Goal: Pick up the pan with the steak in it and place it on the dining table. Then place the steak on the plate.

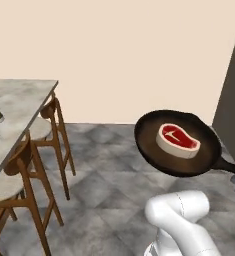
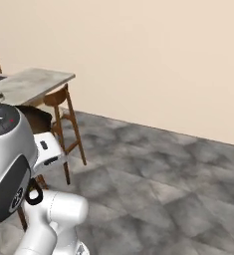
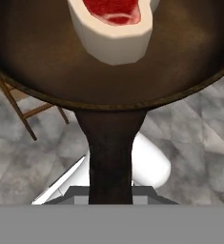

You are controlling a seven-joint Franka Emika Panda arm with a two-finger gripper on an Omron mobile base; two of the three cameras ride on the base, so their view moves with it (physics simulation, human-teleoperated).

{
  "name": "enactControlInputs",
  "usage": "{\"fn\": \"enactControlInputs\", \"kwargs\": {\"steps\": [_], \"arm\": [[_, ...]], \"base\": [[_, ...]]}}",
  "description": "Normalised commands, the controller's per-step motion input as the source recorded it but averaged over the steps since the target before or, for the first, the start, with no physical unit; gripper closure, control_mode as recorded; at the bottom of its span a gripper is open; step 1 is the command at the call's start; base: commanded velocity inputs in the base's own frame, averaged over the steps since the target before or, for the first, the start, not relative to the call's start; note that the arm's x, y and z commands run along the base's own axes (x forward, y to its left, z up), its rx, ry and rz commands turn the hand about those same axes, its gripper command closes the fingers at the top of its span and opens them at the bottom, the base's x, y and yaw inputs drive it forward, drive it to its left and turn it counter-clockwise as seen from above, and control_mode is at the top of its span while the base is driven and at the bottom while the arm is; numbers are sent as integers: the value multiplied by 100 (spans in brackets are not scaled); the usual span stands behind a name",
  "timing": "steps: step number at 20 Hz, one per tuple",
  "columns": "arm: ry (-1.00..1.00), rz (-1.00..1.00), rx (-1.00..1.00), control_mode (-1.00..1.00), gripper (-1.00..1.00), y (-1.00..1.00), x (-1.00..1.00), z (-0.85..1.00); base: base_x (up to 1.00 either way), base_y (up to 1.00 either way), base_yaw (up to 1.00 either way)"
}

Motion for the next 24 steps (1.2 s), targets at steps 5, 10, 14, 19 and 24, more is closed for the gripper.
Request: {"fn": "enactControlInputs", "kwargs": {"steps": [5,10,14,19,24], "arm": [[0,0,0,100,100,0,0,0],[0,0,0,100,100,0,0,0],[0,0,0,100,100,0,0,0],[0,0,0,100,100,0,0,0],[0,0,0,100,100,0,0,0]], "base": [[-1,0,50],[-1,0,50],[0,0,50],[0,0,50],[0,0,50]]}}
